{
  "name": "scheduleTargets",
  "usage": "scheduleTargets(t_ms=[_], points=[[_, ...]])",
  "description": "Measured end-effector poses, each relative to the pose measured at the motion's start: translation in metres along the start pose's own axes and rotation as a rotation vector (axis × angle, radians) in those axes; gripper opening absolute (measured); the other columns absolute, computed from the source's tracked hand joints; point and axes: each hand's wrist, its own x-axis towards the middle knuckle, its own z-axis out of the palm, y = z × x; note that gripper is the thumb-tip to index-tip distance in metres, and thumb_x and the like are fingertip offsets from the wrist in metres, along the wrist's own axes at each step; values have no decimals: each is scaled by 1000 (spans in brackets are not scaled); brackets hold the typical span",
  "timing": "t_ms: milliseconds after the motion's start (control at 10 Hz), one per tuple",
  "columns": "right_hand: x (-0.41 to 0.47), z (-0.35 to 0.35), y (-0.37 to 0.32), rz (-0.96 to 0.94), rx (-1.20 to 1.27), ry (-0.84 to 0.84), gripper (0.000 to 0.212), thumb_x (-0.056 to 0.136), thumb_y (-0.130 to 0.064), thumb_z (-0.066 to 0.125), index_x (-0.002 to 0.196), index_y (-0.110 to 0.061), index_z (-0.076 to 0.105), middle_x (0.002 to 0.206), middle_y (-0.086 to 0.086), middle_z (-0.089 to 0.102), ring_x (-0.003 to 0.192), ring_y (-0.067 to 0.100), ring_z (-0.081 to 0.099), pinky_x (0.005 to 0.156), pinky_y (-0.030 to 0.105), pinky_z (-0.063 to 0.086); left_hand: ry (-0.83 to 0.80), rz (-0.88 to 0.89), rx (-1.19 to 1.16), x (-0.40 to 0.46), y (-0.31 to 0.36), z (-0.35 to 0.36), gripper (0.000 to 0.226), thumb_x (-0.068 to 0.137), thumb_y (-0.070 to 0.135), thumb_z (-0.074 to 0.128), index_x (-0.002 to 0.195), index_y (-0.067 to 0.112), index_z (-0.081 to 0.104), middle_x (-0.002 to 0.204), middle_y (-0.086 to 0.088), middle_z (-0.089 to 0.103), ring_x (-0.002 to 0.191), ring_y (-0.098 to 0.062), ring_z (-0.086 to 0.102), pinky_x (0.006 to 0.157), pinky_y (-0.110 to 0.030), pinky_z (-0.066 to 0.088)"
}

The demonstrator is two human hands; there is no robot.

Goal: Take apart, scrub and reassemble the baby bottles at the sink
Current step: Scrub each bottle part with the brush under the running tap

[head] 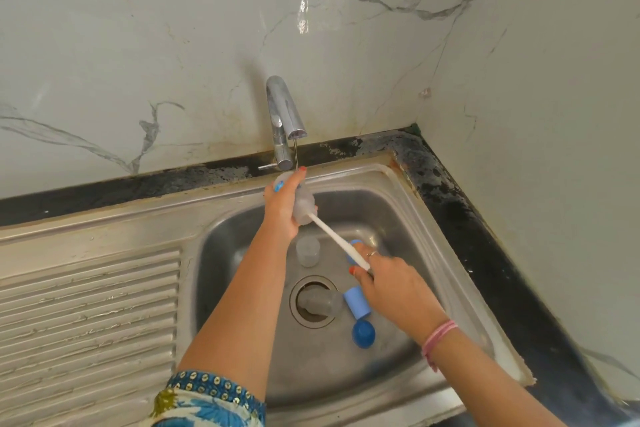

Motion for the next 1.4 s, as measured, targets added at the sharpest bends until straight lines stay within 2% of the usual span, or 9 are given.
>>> scheduleTargets(t_ms=[100,200,400,500,600,800,900,1200,1400], points=[[1,-4,-3,273,1139,-409,21,98,-35,53,110,-29,70,62,-5,37,44,5,27,37,18,26,-172,-80,-415,-6,-2,1,37,80,34,76,106,15,60,92,-6,62,73,-16,63,69,-35,60],[-3,-7,-7,457,1705,-731,28,95,-32,54,118,-22,68,62,-6,27,42,2,19,35,12,19,-336,-81,-569,-7,-9,1,57,78,42,72,124,14,53,103,-6,63,82,-15,65,75,-32,59],[-1,-7,-5,153,594,-198,32,99,-34,48,130,-24,47,65,-6,46,46,4,38,44,19,33,-79,15,140,6,0,-13,49,92,48,55,132,23,41,119,-12,58,96,-24,62,70,-35,54],[0,-3,-2,-55,-55,29,25,102,-24,39,126,-21,33,83,0,53,58,14,49,57,29,45,-119,13,108,2,9,-19,46,86,31,64,128,25,44,118,-14,56,86,-29,66,64,-40,57],[2,-1,-6,-95,-107,28,15,102,-23,40,114,-15,41,100,5,54,68,20,52,62,37,48,-12,-5,20,2,11,-15,55,75,36,80,121,24,53,109,-8,60,88,-23,67,71,-42,59],[-8,-4,-14,494,1963,-722,20,91,-18,60,91,-1,69,68,4,49,39,5,38,34,10,24,-335,-10,-669,-8,-9,-20,59,76,40,76,123,15,50,100,-3,67,81,-13,66,87,-34,54],[-4,-8,-12,348,1669,-485,25,95,-21,52,109,-5,66,68,4,53,42,7,39,34,13,28,-194,-59,-198,-4,-10,-17,63,81,54,68,126,13,52,103,-7,65,87,-17,64,77,-31,56],[-1,7,2,-46,-117,85,31,101,-44,38,125,-27,47,85,-2,54,69,11,54,62,23,46,-14,-82,-69,1,0,-12,48,77,50,75,107,16,58,97,-7,62,84,-19,63,84,-45,53],[-4,1,-10,329,1337,-459,25,95,-29,60,115,-16,68,64,-1,46,41,4,31,34,16,26,-167,-83,-500,-7,-19,-13,38,81,41,72,107,19,54,96,-5,63,82,-16,68,82,-39,56]])
